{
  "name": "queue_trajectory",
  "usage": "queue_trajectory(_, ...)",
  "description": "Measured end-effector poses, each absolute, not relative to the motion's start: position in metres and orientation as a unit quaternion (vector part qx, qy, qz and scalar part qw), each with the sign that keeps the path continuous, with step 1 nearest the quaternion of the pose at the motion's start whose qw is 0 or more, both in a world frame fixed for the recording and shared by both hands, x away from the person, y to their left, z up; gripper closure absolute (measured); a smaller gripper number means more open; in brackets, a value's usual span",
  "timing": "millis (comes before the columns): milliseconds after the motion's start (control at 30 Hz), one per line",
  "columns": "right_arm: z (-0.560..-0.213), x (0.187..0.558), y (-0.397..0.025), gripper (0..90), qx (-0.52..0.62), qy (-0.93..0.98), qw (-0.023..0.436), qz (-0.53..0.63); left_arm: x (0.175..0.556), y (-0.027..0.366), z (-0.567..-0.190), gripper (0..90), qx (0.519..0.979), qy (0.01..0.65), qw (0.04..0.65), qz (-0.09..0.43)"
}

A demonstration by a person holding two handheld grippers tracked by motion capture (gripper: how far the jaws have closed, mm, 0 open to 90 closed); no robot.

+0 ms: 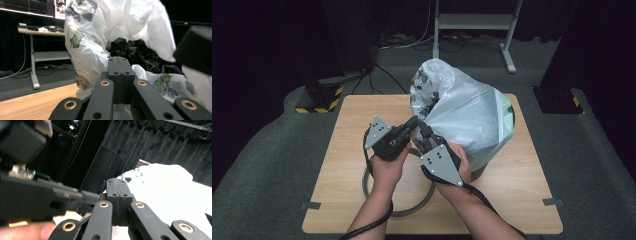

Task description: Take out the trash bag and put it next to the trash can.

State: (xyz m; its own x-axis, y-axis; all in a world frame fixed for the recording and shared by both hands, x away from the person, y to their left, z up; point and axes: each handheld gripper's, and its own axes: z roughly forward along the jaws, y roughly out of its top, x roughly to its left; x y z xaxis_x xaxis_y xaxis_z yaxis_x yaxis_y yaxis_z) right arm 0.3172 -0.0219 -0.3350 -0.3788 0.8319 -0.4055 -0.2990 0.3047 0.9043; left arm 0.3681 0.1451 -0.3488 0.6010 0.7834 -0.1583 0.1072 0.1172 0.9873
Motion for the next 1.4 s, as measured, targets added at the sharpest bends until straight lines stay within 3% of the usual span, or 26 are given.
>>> queue_trajectory(667,-0.367,0.321,-0.023,90.0,0.235,0.659,0.488,0.522,0.361,0.141,-0.337,87.8,0.623,0.342,0.66,0.244)
queue_trajectory(800,-0.367,0.322,-0.023,90.0,0.234,0.659,0.489,0.522,0.357,0.139,-0.327,72.4,0.622,0.331,0.664,0.248)
queue_trajectory(933,-0.367,0.322,-0.023,90.0,0.233,0.661,0.488,0.521,0.364,0.131,-0.315,36.3,0.648,0.353,0.632,0.238)
queue_trajectory(1033,-0.368,0.322,-0.024,90.0,0.231,0.662,0.487,0.52,0.372,0.127,-0.311,20.3,0.664,0.375,0.607,0.224)
queue_trajectory(1133,-0.37,0.322,-0.024,90.0,0.231,0.664,0.488,0.517,0.376,0.122,-0.31,19.2,0.675,0.385,0.588,0.226)
queue_trajectory(1233,-0.371,0.322,-0.025,90.0,0.23,0.665,0.488,0.516,0.38,0.121,-0.31,24.8,0.677,0.4,0.578,0.219)
queue_trajectory(1400,-0.371,0.322,-0.026,90.0,0.229,0.666,0.488,0.515,0.388,0.12,-0.311,23.0,0.676,0.425,0.562,0.215)
